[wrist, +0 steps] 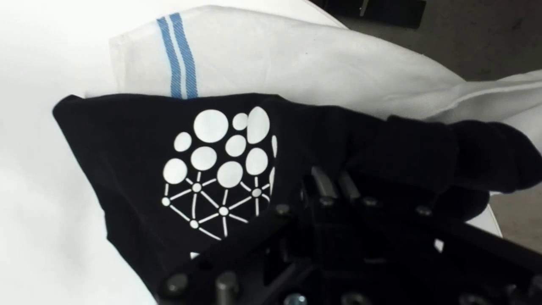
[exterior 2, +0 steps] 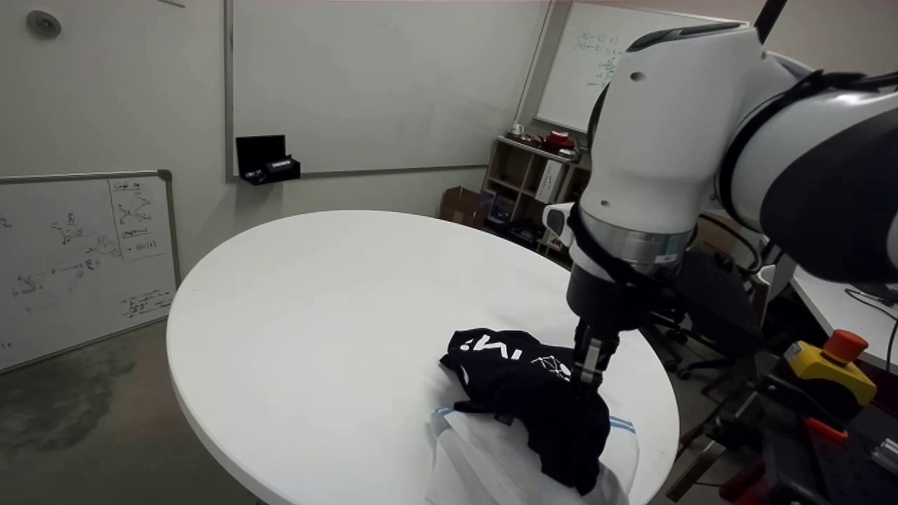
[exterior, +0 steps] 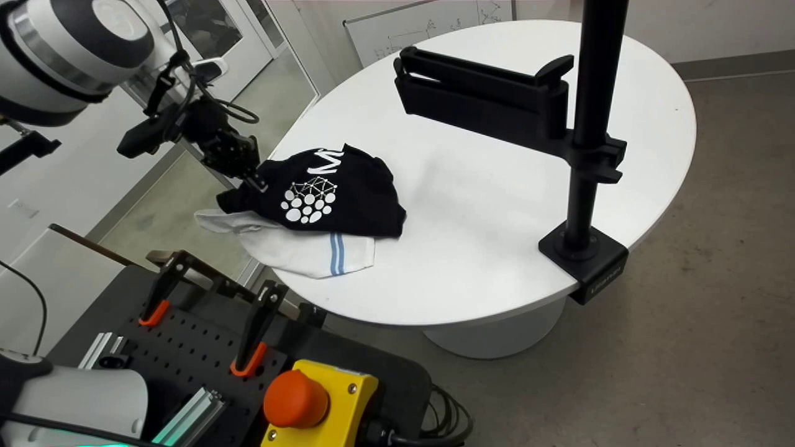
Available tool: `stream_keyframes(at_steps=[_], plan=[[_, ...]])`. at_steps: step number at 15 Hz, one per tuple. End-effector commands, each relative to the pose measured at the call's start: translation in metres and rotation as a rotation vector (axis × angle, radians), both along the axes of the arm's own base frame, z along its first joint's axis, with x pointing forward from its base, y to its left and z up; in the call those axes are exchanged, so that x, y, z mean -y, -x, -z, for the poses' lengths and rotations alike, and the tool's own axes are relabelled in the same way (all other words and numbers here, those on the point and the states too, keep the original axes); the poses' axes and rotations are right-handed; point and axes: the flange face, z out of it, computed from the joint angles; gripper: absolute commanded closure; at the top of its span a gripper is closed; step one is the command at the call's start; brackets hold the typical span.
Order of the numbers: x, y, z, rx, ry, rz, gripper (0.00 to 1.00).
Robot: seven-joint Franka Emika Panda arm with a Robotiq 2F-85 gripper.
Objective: Hang the black t-shirt on the black frame
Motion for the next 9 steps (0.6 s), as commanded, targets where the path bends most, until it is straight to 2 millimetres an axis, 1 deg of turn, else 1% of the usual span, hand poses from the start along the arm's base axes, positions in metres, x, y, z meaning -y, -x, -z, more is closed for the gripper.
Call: stream_keyframes(at_steps=[1,4,5,6,7,9], plan=[[0.027,0.034,-0.052,0.068,-0.058,0.041,0.99],[0.041,0.058,-0.083,0.145,-0.089,0.063,0.99],[0.043,0.054,-0.099,0.168,-0.092,0.071,0.99],[0.039,0.027,-0.113,0.201,-0.097,0.083,0.99],[0.042,0.027,-0.130,0.233,-0.106,0.091,0.99],[0.046,0.016,-0.166,0.316,-0.127,0.111,0.99]])
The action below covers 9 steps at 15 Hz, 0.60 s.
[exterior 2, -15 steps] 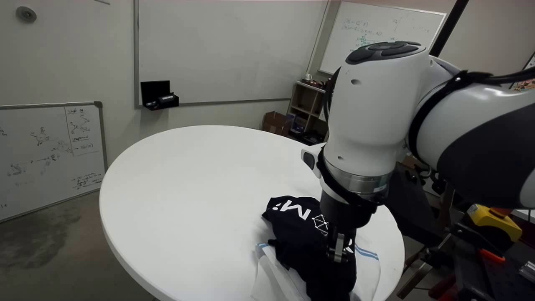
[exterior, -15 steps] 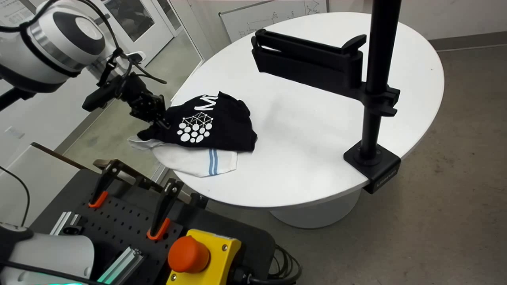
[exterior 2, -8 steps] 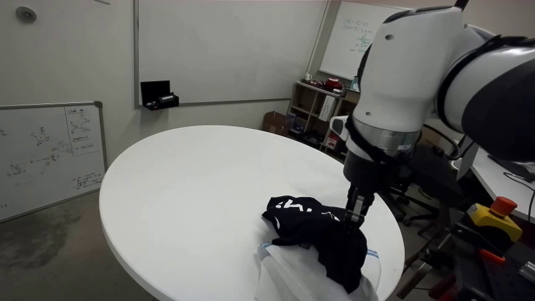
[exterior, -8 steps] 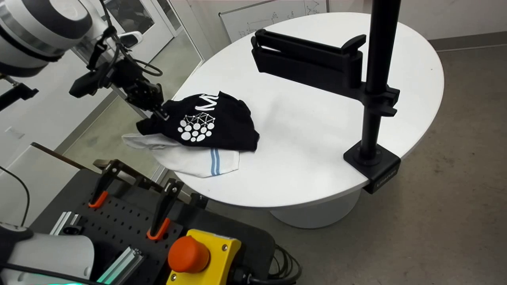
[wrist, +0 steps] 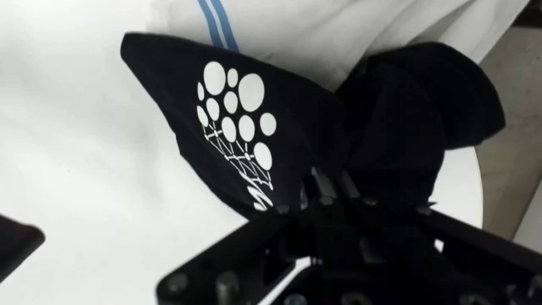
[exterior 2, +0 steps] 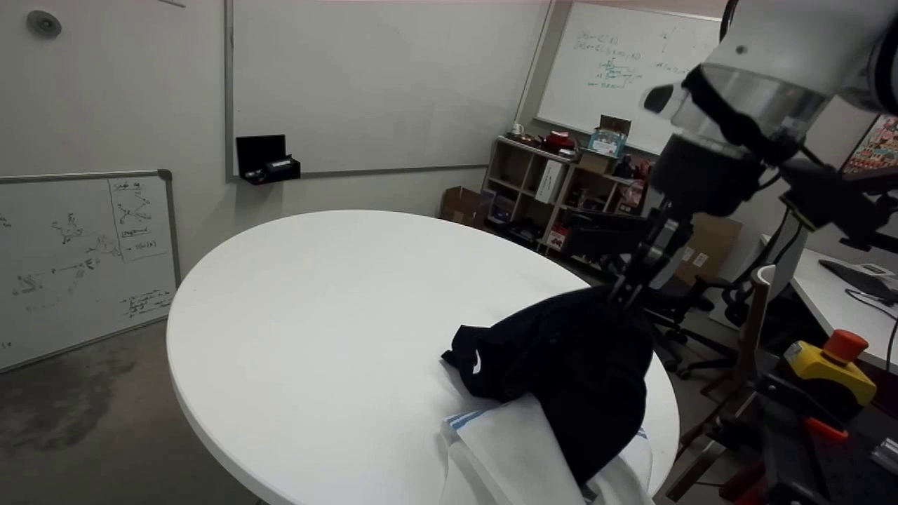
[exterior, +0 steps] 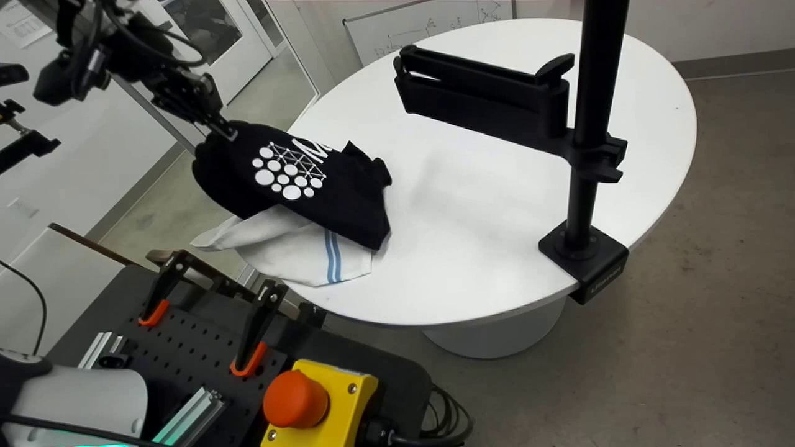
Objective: Hang the black t-shirt on the black frame
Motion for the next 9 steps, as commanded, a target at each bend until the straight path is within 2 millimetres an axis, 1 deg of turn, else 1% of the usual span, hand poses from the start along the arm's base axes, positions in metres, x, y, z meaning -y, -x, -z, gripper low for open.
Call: stream_keyframes(at_steps=[1,3,4,5,6,7,9], plan=[[0.007,-0.011,-0.065,0.133,-0.033,0.029,0.99],[0.012,-0.015,-0.098,0.204,-0.042,0.044,0.99],[0.017,-0.003,-0.109,0.237,-0.045,0.047,0.99],[0.019,-0.003,-0.124,0.265,-0.047,0.050,0.99],[0.019,-0.010,-0.142,0.286,-0.050,0.054,0.99],[0.023,-0.006,-0.156,0.305,-0.054,0.059,0.99],[0.033,0.012,-0.177,0.344,-0.059,0.075,0.99]])
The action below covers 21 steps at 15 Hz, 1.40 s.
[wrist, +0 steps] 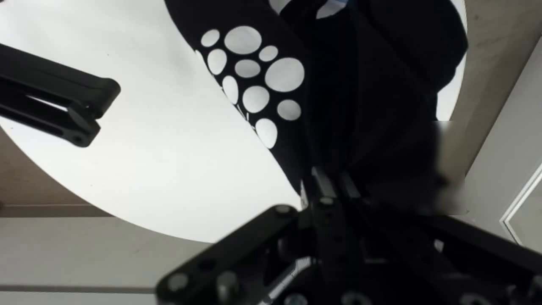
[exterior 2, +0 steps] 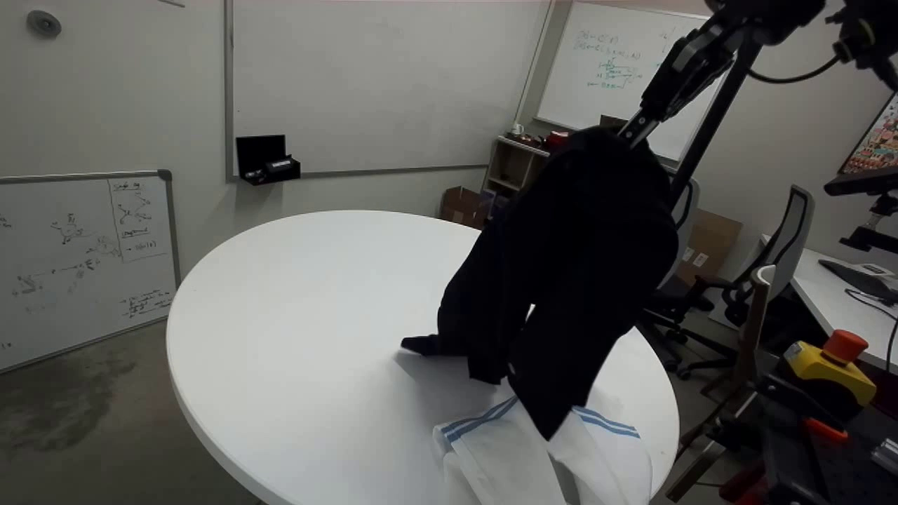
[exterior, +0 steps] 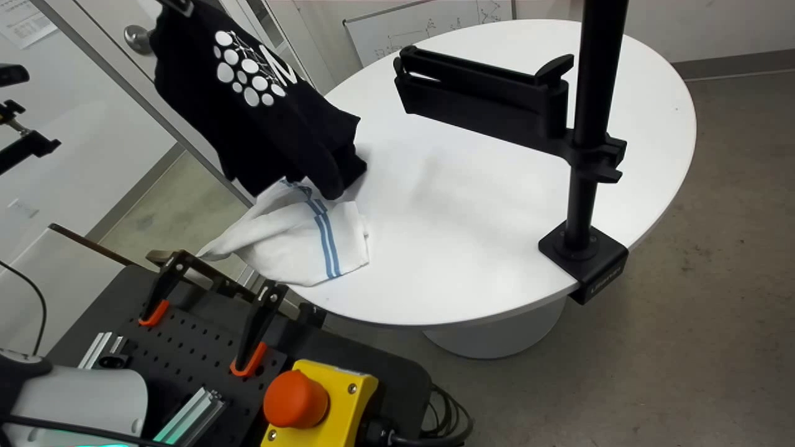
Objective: Hang the black t-shirt on the black frame
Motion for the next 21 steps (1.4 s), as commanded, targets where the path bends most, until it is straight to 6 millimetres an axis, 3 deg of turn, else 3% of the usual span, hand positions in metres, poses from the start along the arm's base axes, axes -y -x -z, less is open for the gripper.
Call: stream_keyframes(at_steps=[1,5,10,14,17,21], plan=[[0.013,0.022,-0.054,0.067,-0.007,0.014,0.99],[0.034,0.056,-0.096,0.053,-0.032,0.022,0.99],[0.085,0.114,-0.141,0.018,-0.036,0.113,0.99],[0.144,0.172,-0.155,-0.023,-0.082,0.218,0.99],[0.195,0.204,-0.154,-0.027,-0.071,0.325,0.99],[0.243,0.213,-0.141,-0.035,-0.013,0.394,0.99]])
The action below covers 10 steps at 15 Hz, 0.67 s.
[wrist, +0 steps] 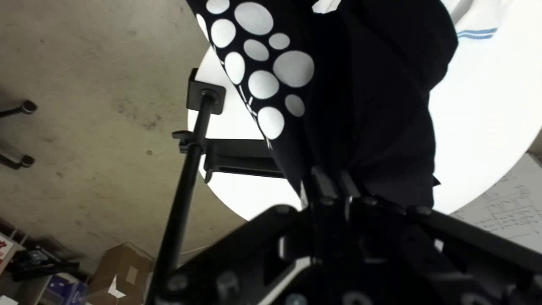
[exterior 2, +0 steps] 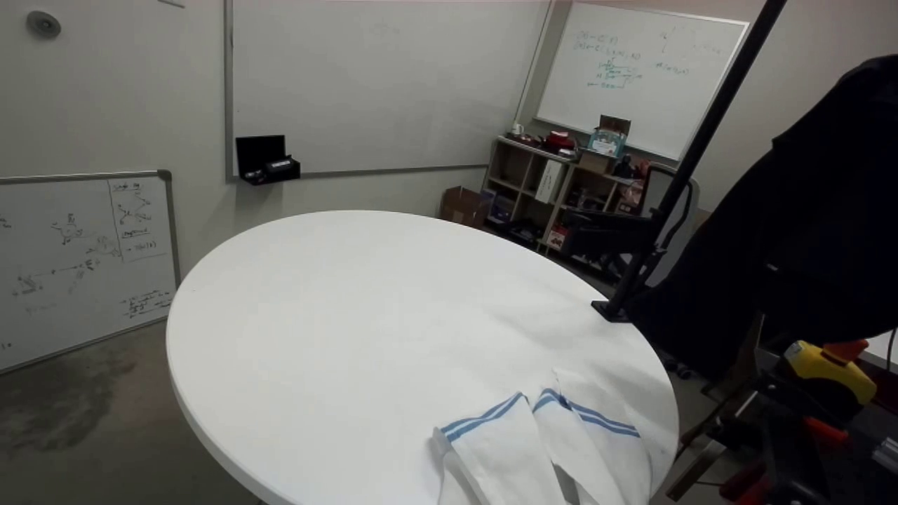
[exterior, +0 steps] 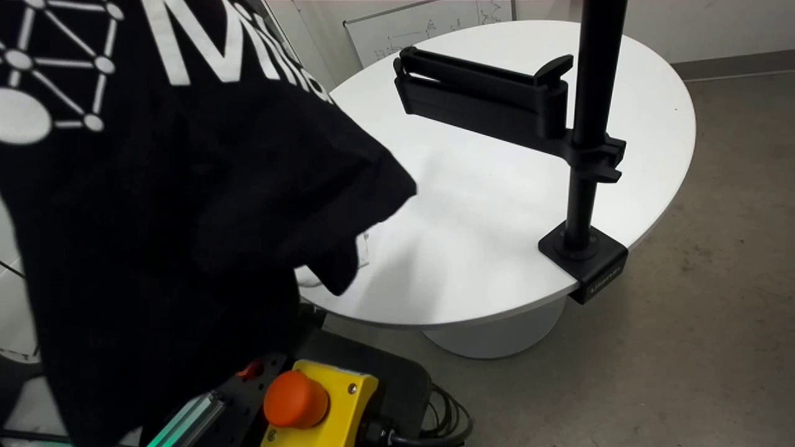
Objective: Hang the black t-shirt on the black frame
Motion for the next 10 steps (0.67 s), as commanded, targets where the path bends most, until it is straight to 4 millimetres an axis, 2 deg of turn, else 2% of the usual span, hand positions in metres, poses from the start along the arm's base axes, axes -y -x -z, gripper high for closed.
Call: stream_keyframes(at_steps=[1,4,10], plan=[[0.031,0.001,0.011,-0.021,0.040,0.033,0.99],[0.042,-0.014,0.023,-0.034,0.046,0.043,0.99],[0.056,-0.066,0.037,-0.079,0.064,0.025,0.99]])
